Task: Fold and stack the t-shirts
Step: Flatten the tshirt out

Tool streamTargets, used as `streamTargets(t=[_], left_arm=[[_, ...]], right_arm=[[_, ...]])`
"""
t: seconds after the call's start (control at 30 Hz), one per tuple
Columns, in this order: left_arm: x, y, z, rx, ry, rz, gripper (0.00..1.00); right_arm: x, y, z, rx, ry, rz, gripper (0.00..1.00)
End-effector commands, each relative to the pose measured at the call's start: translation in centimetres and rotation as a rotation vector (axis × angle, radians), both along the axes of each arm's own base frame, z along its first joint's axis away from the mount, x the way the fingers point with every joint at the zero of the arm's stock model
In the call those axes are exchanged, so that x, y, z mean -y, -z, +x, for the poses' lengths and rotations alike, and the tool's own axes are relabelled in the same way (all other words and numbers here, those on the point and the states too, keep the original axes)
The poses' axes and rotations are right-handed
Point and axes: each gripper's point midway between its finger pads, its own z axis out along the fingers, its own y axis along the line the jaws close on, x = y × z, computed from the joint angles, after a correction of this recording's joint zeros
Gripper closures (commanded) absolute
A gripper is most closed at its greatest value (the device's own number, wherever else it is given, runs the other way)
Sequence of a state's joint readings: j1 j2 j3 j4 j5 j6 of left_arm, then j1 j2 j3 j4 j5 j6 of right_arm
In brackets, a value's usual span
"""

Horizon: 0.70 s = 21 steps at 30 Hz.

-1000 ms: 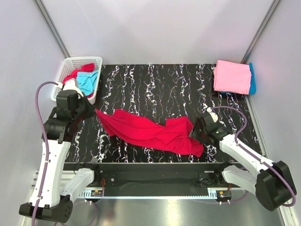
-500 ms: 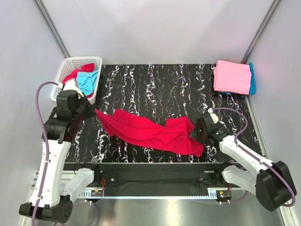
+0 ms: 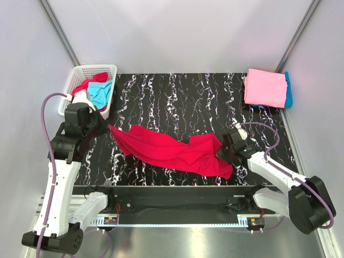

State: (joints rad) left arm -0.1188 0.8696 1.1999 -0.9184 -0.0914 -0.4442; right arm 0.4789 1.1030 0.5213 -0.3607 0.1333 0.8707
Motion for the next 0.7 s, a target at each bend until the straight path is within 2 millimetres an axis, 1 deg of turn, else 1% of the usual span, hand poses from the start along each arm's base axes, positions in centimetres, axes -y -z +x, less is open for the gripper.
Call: streamTargets(t=[0.0,0.1,0.2,0.23,0.3,0.33,0.4,0.43,0.47,0.5,0.53,0.57,0.6,0.63,0.67], left_arm=[[-0.3,-1.2,0.5,0.066,-0.007,0.019,1.00],[-0.4,-1.3,0.4,0.068,-0.010,0.020,1.00],[-0.5,-1.5,0.4,0.074,-0.013,0.020,1.00],[-0.5,-1.7,0.4,0.078,-0.015,0.022,1.00],[-0.6,-1.9,0.2,0.082,-0.019,0.021,1.00],[-0.6,-2.1,0.2,0.085,-0.023,0.021,1.00],[-0.6,-2.4,0.0,0.086,-0.023,0.014,1.00],[-0.4,-2.8,0.0,0.096,-0.014,0.007,1.00],[-0.3,-3.0,-0.2,0.099,-0.012,-0.002,1.00],[0.0,-3.6,-0.4,0.116,0.000,-0.013,1.00],[0.1,-4.0,-0.5,0.125,0.006,-0.022,1.00],[0.2,-4.3,-0.8,0.129,0.012,-0.027,1.00],[0.4,-4.8,-1.0,0.140,0.020,-0.035,1.00],[0.7,-5.9,-1.4,0.163,0.037,-0.048,1.00],[0.8,-6.6,-1.6,0.175,0.045,-0.054,1.00]], right_arm=[[-0.8,-1.4,1.5,0.057,-0.012,0.017,1.00],[-0.8,-2.8,2.1,0.092,-0.039,0.002,1.00],[-0.2,-5.9,2.8,0.147,-0.058,-0.045,1.00],[-0.1,-7.8,3.2,0.173,-0.063,-0.060,1.00],[0.6,-10.2,3.4,0.215,-0.092,-0.111,1.00],[0.9,-12.5,3.6,0.249,-0.120,-0.138,1.00],[1.1,-14.8,3.6,0.285,-0.144,-0.160,1.00],[1.1,-17.0,3.4,0.320,-0.184,-0.169,1.00],[1.2,-18.6,3.1,0.353,-0.189,-0.165,1.00],[1.1,-19.7,2.8,0.377,-0.211,-0.156,1.00],[1.4,-21.9,2.4,0.422,-0.241,-0.170,1.00],[2.0,-23.6,1.8,0.465,-0.236,-0.171,1.00],[2.4,-24.9,1.3,0.491,-0.238,-0.181,1.00],[3.4,-27.4,0.3,0.546,-0.246,-0.204,1.00],[4.1,-28.7,-0.2,0.575,-0.235,-0.219,1.00]])
